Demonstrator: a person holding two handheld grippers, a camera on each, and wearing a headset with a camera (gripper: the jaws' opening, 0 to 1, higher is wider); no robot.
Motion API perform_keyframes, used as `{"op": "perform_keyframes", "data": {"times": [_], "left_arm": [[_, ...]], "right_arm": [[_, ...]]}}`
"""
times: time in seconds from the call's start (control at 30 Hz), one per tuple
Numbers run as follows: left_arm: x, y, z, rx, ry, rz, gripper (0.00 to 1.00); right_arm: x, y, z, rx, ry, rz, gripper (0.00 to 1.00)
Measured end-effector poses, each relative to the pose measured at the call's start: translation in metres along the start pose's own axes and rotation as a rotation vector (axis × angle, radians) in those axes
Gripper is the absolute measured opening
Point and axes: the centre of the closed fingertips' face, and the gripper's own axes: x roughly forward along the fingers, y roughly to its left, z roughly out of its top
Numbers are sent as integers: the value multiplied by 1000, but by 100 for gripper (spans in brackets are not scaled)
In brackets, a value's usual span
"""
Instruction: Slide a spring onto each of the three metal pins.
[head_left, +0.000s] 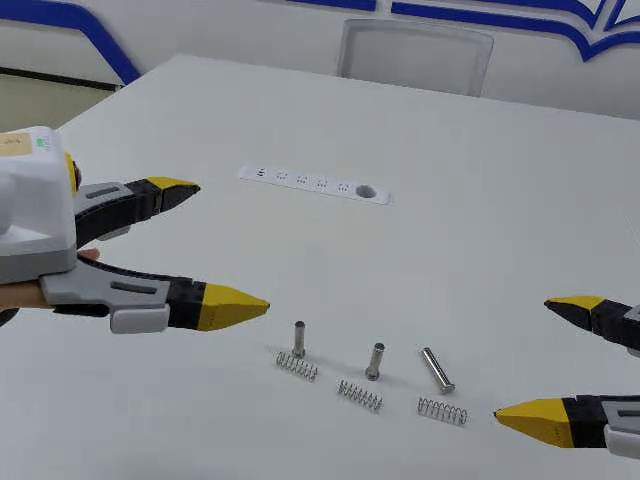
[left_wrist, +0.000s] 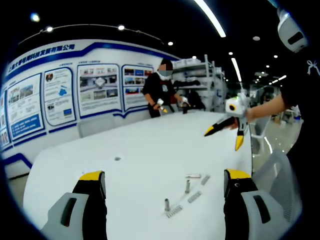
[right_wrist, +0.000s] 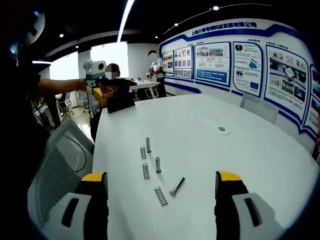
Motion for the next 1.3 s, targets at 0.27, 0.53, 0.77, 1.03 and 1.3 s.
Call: {"op": "perform_keyframes", "data": {"times": [0.27, 0.53, 0.77, 1.03, 1.3], "left_arm": [[4, 3, -14, -5, 38, -5, 100], [5, 7, -42, -27, 104, -5, 100], [8, 9, -50, -42, 114, -6, 100], [11, 9, -54, -49, 120, -14, 100], [13, 11, -58, -69, 117, -16, 100]], "right_arm": [[7, -2, -6, 0, 22, 3, 89], [9, -17, -8, 22, 20, -28, 86], [21, -24, -7, 68, 3, -42, 82], [51, -28, -16, 89, 58, -17, 74], [82, -42, -30, 144, 117, -39, 61]]}}
